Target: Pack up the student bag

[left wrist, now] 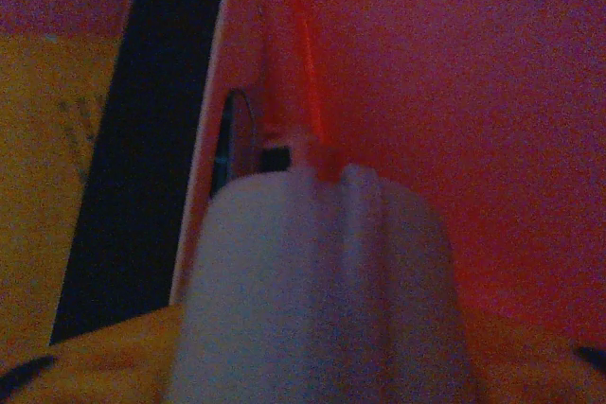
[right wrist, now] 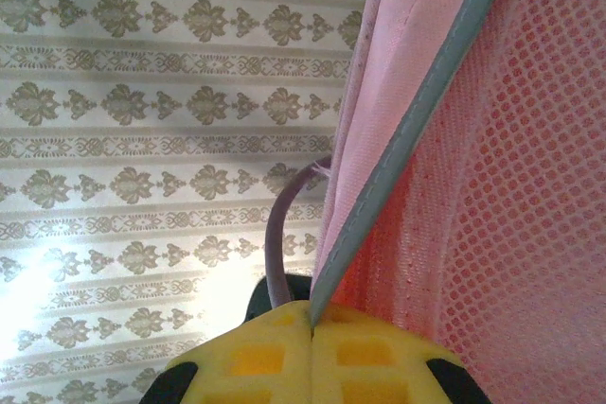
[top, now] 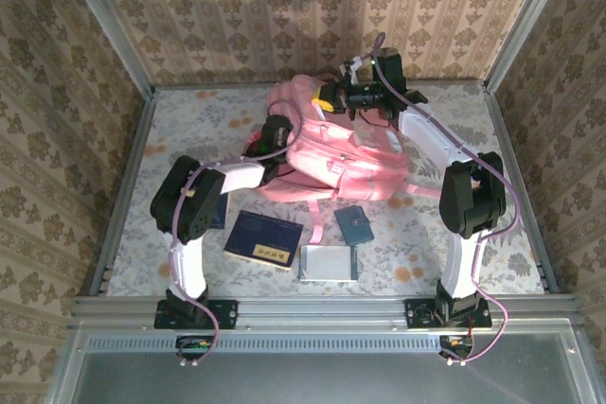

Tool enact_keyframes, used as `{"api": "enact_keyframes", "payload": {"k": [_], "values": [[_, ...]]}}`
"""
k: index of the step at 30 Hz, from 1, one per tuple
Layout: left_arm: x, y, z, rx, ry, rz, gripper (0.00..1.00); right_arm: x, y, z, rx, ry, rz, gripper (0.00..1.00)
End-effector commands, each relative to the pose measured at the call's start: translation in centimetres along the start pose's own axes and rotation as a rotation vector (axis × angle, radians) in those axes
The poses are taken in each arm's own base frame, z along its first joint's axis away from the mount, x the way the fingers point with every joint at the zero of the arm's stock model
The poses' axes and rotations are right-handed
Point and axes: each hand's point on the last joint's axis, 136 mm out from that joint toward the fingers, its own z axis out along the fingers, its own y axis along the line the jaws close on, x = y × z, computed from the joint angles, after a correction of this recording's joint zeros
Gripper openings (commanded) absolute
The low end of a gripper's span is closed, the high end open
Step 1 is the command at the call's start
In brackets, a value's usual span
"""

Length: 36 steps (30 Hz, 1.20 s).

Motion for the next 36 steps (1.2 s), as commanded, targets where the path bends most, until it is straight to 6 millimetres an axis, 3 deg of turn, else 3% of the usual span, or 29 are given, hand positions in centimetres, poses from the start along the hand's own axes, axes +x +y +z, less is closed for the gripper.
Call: {"api": "enact_keyframes", "payload": {"k": [1,3,4,13,27,28,32,36], "values": [[2.1,-2.8,1.2,0.074,0.052,0.036,0.75,-1.1,4.4,-0.8,-0.102,-0.045,-0.139,0.0],[1.6,-2.2,0.3,0.04,0.028,0.041,0.96,-1.1,4.5,-1.0,-0.101,-0.048,-0.142,0.0],[1.3,-2.0,-0.4,0.024,0.014,0.05,1.0,-1.1,4.6,-1.2,-0.101,-0.05,-0.148,0.0],[-0.9,-1.3,-5.7,-0.064,-0.049,0.107,1.0,-1.1,3.7,-2.6,-0.077,-0.073,-0.154,0.0],[-0.8,-1.2,-11.5,-0.203,-0.054,0.229,1.0,-0.3,2.4,-3.6,-0.009,-0.077,-0.194,0.0],[-2.0,-0.9,-12.8,-0.234,-0.087,0.228,1.0,-0.2,2.0,-3.6,0.018,-0.078,-0.204,0.0],[-3.2,-0.6,-16.6,-0.328,-0.153,0.267,1.0,0.2,0.6,-4.0,0.155,-0.085,-0.261,0.0],[-3.3,-0.6,-18.6,-0.38,-0.155,0.311,1.0,0.1,-0.5,-3.7,0.263,-0.087,-0.323,0.0]]}}
